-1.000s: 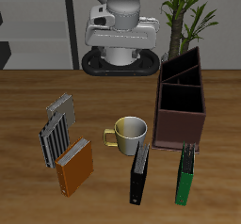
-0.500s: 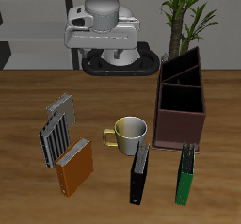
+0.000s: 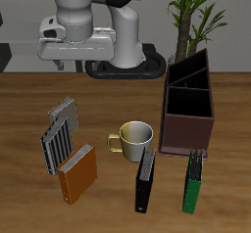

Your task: Place the yellow book into the left desk caddy's front compartment and place the orange book into the left desk caddy's left compartment and place the black book into the left desk caddy's back compartment

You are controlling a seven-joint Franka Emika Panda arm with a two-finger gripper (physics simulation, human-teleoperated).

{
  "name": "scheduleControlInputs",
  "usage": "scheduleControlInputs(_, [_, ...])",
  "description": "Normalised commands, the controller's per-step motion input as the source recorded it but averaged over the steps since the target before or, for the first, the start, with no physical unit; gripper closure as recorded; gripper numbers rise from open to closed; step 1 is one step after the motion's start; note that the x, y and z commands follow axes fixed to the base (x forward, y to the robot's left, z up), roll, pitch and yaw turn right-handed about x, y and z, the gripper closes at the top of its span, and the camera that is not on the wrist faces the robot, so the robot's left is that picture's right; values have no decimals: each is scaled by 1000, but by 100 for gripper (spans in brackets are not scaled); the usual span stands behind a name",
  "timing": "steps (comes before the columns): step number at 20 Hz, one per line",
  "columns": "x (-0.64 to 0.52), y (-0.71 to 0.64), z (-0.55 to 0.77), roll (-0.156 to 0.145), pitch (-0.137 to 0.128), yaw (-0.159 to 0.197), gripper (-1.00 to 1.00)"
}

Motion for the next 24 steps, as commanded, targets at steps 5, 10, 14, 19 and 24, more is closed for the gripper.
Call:
scheduleControlInputs(5, [57, -492, -125, -4, -27, -13, -100])
scheduleControlInputs(10, [-66, -322, -237, -38, -60, -43, -100])
scheduleControlInputs(14, [30, -163, -137, 19, -22, -65, -100])
scheduleControlInputs(19, [-78, 130, -151, 46, -98, -40, -100])
scheduleControlInputs(24, [-12, 35, -216, 0, -52, -50, -100])
